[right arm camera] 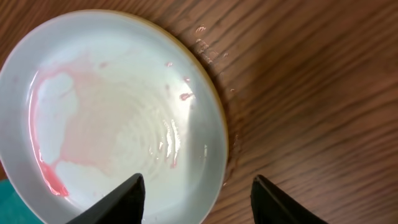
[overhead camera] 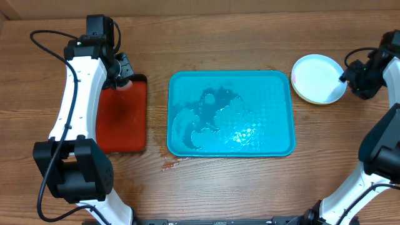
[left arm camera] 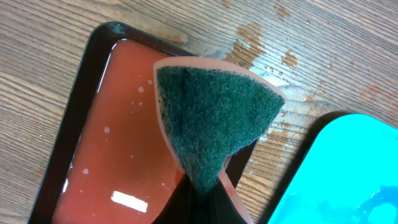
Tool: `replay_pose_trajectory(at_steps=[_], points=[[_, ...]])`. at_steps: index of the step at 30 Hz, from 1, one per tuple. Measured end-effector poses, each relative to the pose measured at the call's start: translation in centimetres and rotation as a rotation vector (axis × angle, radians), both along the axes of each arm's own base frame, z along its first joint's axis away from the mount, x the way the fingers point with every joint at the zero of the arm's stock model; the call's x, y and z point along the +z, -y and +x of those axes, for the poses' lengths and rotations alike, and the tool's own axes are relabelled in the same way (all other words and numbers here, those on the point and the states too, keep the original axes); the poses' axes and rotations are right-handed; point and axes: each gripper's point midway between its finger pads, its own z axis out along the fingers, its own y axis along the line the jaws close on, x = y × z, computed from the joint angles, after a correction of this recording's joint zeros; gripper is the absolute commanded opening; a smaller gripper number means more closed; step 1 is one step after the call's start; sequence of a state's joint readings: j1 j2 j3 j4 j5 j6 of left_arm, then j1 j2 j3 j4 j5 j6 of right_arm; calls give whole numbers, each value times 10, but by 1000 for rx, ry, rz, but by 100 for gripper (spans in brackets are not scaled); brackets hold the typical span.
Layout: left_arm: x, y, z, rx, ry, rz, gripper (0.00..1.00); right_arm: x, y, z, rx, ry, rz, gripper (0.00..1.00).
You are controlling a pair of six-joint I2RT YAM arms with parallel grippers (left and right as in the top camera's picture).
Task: Clean dirty plates on tray and stack at the side
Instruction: 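Place the light blue plate on the yellow stack and release, then lower the sponge into the red tray with the left gripper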
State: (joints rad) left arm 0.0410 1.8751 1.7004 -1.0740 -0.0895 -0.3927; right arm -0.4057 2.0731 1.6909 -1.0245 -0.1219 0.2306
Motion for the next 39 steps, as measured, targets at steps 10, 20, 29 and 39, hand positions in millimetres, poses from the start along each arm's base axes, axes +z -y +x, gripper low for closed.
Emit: replay_pose_trajectory(at_steps=[10, 20, 29, 39], points=[[-26, -7, -10, 17, -42, -2, 4, 83, -71, 14, 155, 176, -11, 74], [-80, -29, -44, 76, -149, 54, 4, 134, -163, 12, 359, 290, -6, 80], [-103, -49, -56, 144, -156, 49, 8, 134, -196, 10, 444, 292, 0, 85], [-136, -30, -60, 119, -123, -50, 41, 133, -199, 9, 453, 290, 1, 86]])
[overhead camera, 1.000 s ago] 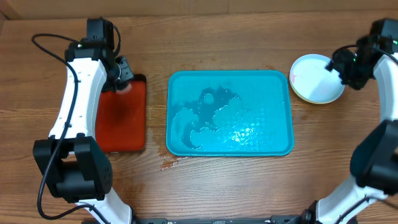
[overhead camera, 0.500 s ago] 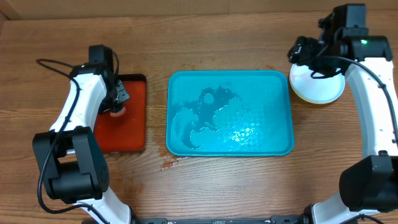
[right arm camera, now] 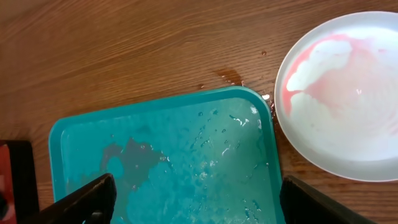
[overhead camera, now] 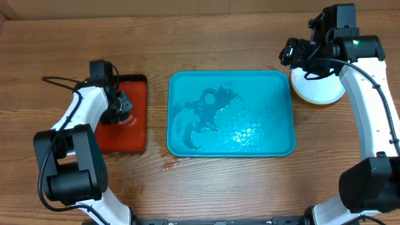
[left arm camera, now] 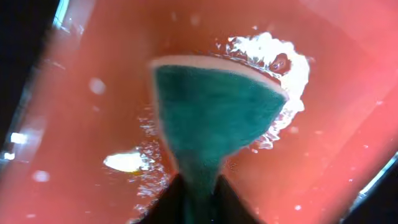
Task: Clean dirty plates on tray and stack at the side
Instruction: 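Lower the sponge into the red tray with the left gripper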
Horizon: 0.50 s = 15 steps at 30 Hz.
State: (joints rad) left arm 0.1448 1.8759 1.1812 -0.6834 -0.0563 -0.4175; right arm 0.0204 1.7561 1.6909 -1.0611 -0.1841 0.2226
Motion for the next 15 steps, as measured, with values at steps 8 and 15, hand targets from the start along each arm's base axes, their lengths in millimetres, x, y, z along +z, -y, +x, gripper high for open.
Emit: replay_pose_trajectory(at_steps=[8, 15], points=[[-3, 1, -4, -8, -10, -5, 31, 0, 0, 0, 5, -1, -3, 88], [16, 2, 7, -22, -3, -12, 46, 0, 0, -1, 6, -3, -3, 89]])
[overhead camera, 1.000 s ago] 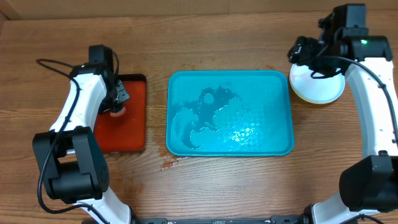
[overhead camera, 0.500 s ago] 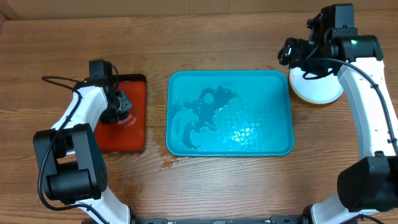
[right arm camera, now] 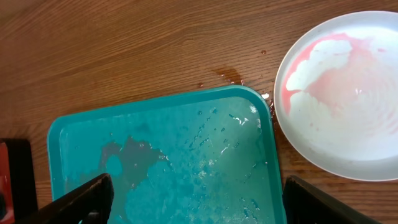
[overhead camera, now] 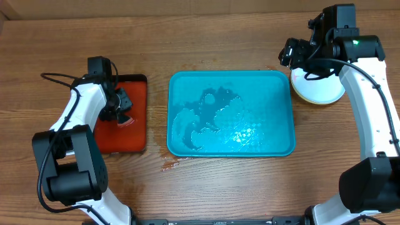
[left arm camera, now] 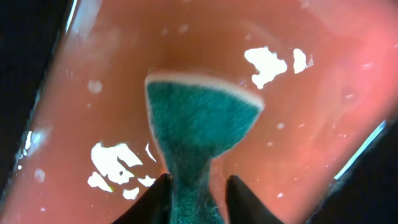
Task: Clean dirty plates on tray and stack at the side
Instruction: 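Lower the sponge into the red tray with the left gripper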
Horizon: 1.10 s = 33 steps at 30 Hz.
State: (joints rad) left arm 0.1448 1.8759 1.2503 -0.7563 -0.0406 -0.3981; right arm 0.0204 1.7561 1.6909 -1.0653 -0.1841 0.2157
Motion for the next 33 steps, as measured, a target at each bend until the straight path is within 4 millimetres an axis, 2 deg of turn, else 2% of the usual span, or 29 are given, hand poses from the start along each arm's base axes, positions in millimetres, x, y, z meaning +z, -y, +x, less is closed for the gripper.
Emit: replay_pose_trajectory(at_steps=[2, 3, 4, 7, 10, 14, 16, 17, 21, 22, 24, 25, 26, 33], points=[[0, 0, 0, -4, -1, 0, 56, 0, 0, 0, 0, 0, 0, 90], [-1, 0, 0, -5, 0, 1, 66, 0, 0, 0, 0, 1, -1, 90], [-2, 0, 0, -8, 1, 0, 72, 0, 0, 0, 0, 2, 0, 90], [-9, 1, -5, -8, -7, -2, 72, 0, 0, 0, 0, 2, 0, 90], [-20, 3, -13, -10, -20, -5, 65, 0, 0, 0, 1, 2, 0, 90], [-26, 3, -17, -9, -32, -9, 48, 0, 0, 1, 1, 3, 0, 91], [-26, 4, -16, -8, -28, -12, 17, 0, 0, 1, 1, 3, 0, 90], [-26, 4, -16, -8, -27, -14, 4, 0, 0, 0, 2, 3, -1, 90], [-26, 4, -15, -10, -22, -17, 5, 1, 0, 1, 3, 7, -1, 90], [-26, 4, -13, -10, -15, -16, 20, 1, 0, 1, 2, 8, -1, 90], [-25, 3, -8, -12, 6, -13, 76, 1, 0, 2, 3, 8, -1, 90], [-24, 3, -5, -10, 20, -10, 93, 1, 0, 1, 2, 7, -1, 90], [-23, 2, -1, -10, 34, -8, 100, 1, 0, 1, 3, 8, -1, 91], [-16, -2, 26, -11, 150, 11, 100, 1, 0, 2, 3, 8, -1, 91]])
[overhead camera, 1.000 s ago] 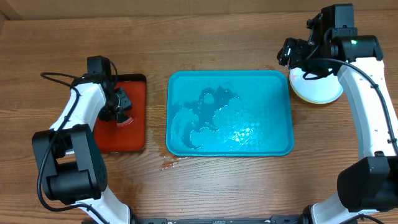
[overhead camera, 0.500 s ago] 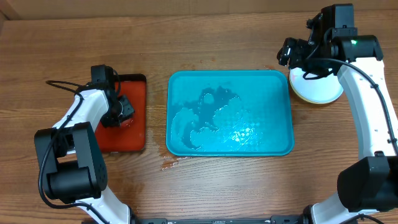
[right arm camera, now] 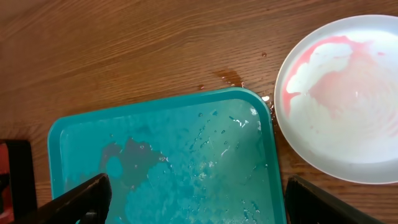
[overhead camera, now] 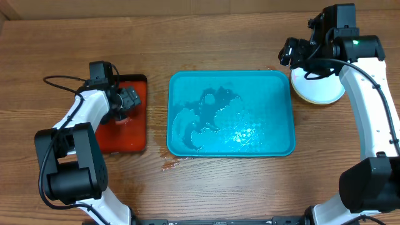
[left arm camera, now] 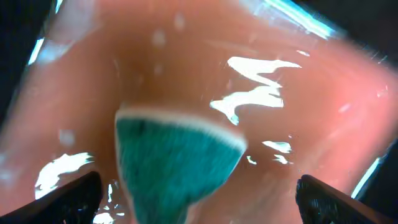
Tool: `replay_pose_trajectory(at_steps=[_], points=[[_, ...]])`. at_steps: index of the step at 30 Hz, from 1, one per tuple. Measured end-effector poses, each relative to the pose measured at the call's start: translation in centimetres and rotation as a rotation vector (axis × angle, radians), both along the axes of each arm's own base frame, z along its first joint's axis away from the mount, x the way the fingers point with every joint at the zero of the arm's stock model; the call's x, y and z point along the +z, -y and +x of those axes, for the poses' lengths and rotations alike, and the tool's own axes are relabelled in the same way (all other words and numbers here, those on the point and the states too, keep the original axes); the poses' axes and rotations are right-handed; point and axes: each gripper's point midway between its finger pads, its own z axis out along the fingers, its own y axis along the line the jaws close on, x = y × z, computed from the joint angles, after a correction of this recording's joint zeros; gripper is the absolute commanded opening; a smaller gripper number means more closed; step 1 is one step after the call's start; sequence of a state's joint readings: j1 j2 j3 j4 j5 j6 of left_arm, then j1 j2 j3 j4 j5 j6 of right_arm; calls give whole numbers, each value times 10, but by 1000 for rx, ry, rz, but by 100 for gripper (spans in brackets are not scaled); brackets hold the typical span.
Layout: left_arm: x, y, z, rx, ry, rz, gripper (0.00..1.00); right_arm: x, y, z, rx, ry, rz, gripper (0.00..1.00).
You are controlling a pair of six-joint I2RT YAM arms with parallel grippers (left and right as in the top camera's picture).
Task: Clean dirty plates on tray and stack at the side
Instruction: 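Lower the sponge into the red tray with the left gripper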
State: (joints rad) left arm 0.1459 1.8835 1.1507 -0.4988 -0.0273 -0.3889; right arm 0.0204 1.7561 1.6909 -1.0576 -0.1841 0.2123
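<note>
The teal tray [overhead camera: 250, 94] lies wet in the middle of the table with no plates on it, and also shows in the right wrist view [right arm camera: 174, 162]. A white plate [overhead camera: 322, 84] smeared with pink [right arm camera: 342, 106] rests on the wood just right of it, a yellowish rim showing beneath. My right gripper [overhead camera: 294, 53] hangs open over the tray's far right corner, nothing between its fingers [right arm camera: 196, 196]. The green sponge [left arm camera: 174, 162] lies in red liquid between the wide-open fingers of my left gripper [overhead camera: 128, 100].
A black pan of red liquid [overhead camera: 122, 131] sits left of the tray. Small wet drips mark the wood near the tray's front left corner [overhead camera: 169, 164] and by its far right corner [right arm camera: 230, 78]. A cardboard wall runs along the far edge.
My left gripper's fingers, which were tight on the sponge, now stand wide apart and the sponge lies free in the red liquid. The right arm has not moved.
My left gripper first held the sponge above the pan's far corner, while my right gripper hung open just over the white plate. Then the sponge was down in the red liquid and the right gripper stood higher, over the tray's corner. Now the sponge is let go.
</note>
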Motion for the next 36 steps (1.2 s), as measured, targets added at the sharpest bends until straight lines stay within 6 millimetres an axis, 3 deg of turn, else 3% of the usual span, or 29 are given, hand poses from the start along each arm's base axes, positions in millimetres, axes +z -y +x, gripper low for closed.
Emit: replay_pose_trajectory(at_steps=[1, 2, 4, 6, 7, 10, 11, 12, 13, 15, 16, 20, 23, 25, 27, 28, 33, 34, 35, 36], points=[[1, -1, 3, 0, 13, 2, 97, 0, 0, 0, 0, 0, 0, 91], [2, -1, 6, 0, 26, 5, 86, 0, 0, 0, 0, 0, 0, 91], [4, -2, 11, 3, 48, 9, 54, 0, 0, 0, 0, 0, 0, 91], [5, -3, 14, -2, 59, 14, 12, 0, 0, 0, 0, -1, 0, 91], [6, -3, 15, -2, 64, 14, 4, 0, 0, 0, 0, -1, 0, 91], [6, -3, 14, -2, 63, 15, 4, 0, 0, 0, 0, -2, 0, 91], [5, -3, 14, -3, 61, 15, 13, 0, 0, 0, 0, -2, 0, 91], [5, -3, 14, -7, 59, 16, 38, 0, 0, -1, 0, -3, 0, 91], [5, -3, 13, -11, 57, 19, 71, 0, 0, 0, 0, -2, 0, 91], [5, -3, 12, -13, 50, 19, 95, 0, 0, 0, 0, -2, 0, 91], [4, -3, 10, -13, 42, 18, 100, 0, 0, -1, 0, -3, 1, 91], [-2, 0, -5, -17, -23, 8, 100, 0, 0, -1, 0, -4, 0, 91], [-6, 2, -20, -19, -86, -1, 82, -1, 0, -1, 0, -5, 0, 91], [-8, 4, -28, -20, -122, -10, 55, -1, 0, -1, 0, -5, 0, 91], [-9, 5, -33, -25, -142, -16, 16, -1, 0, -1, 0, -5, 0, 91], [-10, 5, -34, -26, -146, -17, 5, -1, 0, -1, 0, -5, 0, 91], [-9, 5, -32, -26, -137, -16, 5, 0, 0, 0, 0, 1, 0, 91], [-9, 5, -32, -26, -136, -15, 33, 0, 0, 0, 1, 2, 0, 91], [-9, 5, -32, -27, -136, -15, 51, 0, 0, 0, 0, 1, 0, 91], [-9, 5, -31, -33, -136, -13, 82, 0, 0, 0, 0, 1, 0, 91]])
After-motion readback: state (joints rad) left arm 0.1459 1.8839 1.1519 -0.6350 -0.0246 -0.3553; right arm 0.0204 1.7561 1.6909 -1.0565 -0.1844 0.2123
